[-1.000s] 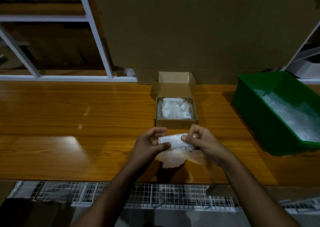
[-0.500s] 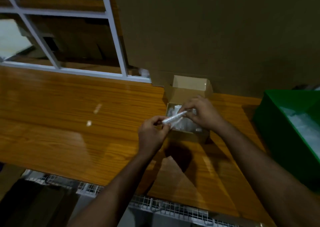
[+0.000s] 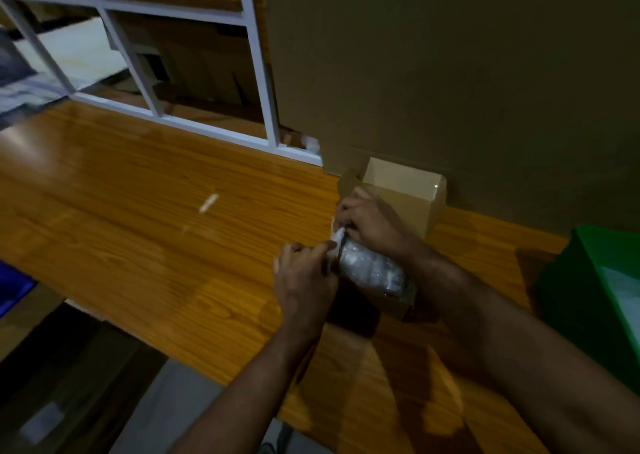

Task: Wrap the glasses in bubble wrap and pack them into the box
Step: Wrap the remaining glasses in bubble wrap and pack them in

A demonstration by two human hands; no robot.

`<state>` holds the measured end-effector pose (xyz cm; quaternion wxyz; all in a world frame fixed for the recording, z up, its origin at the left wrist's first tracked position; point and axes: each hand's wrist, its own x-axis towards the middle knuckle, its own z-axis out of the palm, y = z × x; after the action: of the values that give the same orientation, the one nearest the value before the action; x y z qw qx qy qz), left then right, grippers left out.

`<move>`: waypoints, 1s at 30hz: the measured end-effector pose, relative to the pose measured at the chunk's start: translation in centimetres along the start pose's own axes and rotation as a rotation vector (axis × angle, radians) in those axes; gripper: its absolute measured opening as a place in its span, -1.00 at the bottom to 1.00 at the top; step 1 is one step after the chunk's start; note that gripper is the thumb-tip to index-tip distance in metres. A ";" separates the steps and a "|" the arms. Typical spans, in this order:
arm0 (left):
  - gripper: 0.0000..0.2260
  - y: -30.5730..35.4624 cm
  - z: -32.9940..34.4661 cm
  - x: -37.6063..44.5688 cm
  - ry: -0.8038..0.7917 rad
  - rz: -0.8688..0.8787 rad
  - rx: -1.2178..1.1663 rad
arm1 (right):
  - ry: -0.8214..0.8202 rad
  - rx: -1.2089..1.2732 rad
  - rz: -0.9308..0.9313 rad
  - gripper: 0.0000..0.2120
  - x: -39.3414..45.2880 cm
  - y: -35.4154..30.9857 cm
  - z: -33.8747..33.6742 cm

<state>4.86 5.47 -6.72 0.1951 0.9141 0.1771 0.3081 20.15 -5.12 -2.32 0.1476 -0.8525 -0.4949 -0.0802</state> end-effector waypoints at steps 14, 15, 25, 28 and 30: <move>-0.77 0.2 0.6 -1.8 -0.136 0.146 0.202 | -0.241 -0.217 -0.100 -0.63 -1.0 0.4 0.0; -0.74 0.3 0.4 -1.8 -0.165 0.158 0.223 | -0.251 -0.273 -0.110 -0.63 -0.9 0.0 0.1; -0.61 -0.5 0.5 -2.3 -0.383 0.368 0.349 | -0.450 -0.249 0.063 -0.60 -0.7 -0.3 0.9; -0.76 -0.5 -0.1 -2.0 -0.250 0.446 0.365 | -0.337 0.064 0.206 -0.47 -1.2 0.9 0.1; -0.72 -0.2 -0.4 -1.8 -0.217 0.425 0.378 | -0.252 0.116 0.226 -0.45 -1.6 1.4 -0.4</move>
<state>3.21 4.96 -7.48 -0.0294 0.9784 0.0139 0.2040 20.58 -7.17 -2.61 0.1414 -0.8961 -0.4144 0.0731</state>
